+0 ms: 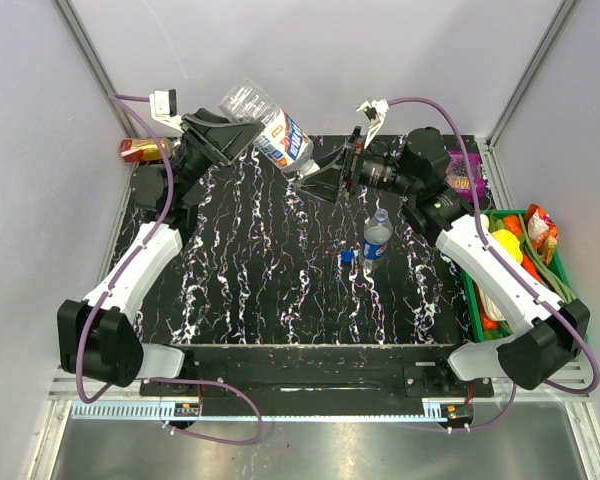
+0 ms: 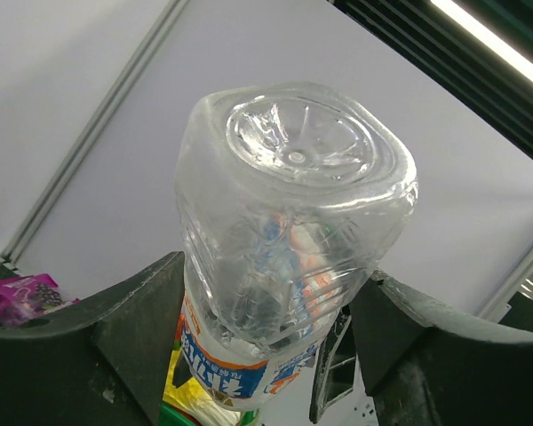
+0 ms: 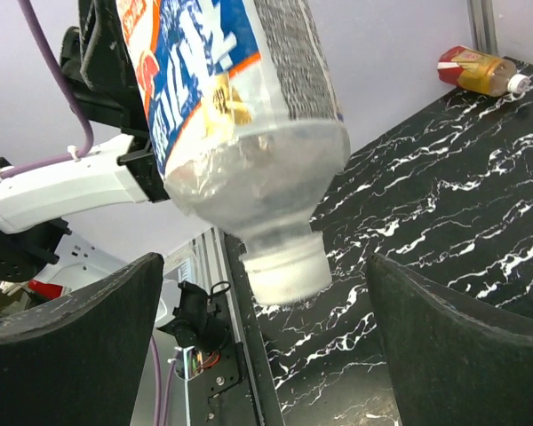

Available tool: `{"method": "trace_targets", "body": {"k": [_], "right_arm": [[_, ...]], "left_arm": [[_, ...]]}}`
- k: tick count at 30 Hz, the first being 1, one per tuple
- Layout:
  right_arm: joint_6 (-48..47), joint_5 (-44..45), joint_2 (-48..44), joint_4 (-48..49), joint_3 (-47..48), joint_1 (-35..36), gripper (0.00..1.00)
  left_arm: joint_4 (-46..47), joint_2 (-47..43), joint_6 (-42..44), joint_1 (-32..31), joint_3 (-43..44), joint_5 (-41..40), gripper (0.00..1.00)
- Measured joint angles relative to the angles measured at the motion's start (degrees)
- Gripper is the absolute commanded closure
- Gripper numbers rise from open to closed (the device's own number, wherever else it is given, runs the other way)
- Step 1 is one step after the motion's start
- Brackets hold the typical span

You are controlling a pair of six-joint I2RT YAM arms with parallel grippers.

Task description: Unscrew the bottle caps

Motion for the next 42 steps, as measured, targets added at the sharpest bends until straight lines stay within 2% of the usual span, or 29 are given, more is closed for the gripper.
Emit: {"method": "trace_targets", "body": {"k": [3,8,11,14,17,21,22,23,24,29,34,42], "right_arm": [[0.15,-0.74,0.0,1.29,0.0,0.0,0.06],[0.26,-2.86,0.0,2.93,0.0,0.0,0.26],[0.11,-4.5,0.0,3.26,0.0,0.0,0.5],[-0.07,-5.51,0.02,2.97,0.0,-0.11,0.82],[-0.46,-6.03,0.04,2.58,0.0,-0.2,0.99],[-0.66,-6.01,0.04,2.14,0.0,-0.22,1.0],[-0.7,-6.01,0.04,2.03,0.02,-0.22,1.0],[-0.81,-6.01,0.04,1.95,0.02,-0.22,1.0],[-0.9,-6.01,0.04,1.79,0.04,-0.22,1.0],[-1.44,-5.46,-0.2,0.72,0.13,-0.2,1.0],[-2.64,-0.2,-2.75,-1.84,-0.33,-0.17,1.0],[-4.76,4.76,-6.49,-4.37,-0.44,-0.15,1.0]], "left_arm": [[1.01,0.5,-0.7,-0.68,0.0,0.09,0.35],[2.14,1.33,-1.42,-1.42,0.0,0.52,0.35],[2.23,1.44,-1.84,-1.64,0.0,0.63,0.35],[2.71,1.44,-2.05,-1.79,0.0,0.52,0.33],[2.84,1.44,-2.29,-1.86,0.0,0.55,0.31],[2.73,1.44,-2.1,-1.9,0.0,0.63,0.27],[2.75,1.44,-1.99,-1.9,0.0,0.68,0.23],[2.73,1.44,-1.84,-1.95,0.0,0.68,0.18],[2.62,1.44,-1.64,-1.97,0.0,0.68,0.01],[-0.55,0.74,1.31,-1.97,0.0,0.79,0.01],[-8.5,-3.74,8.31,-1.95,0.02,0.5,0.01],[-37.11,-12.83,33.83,-1.95,6.1,-3.65,0.01]]}}
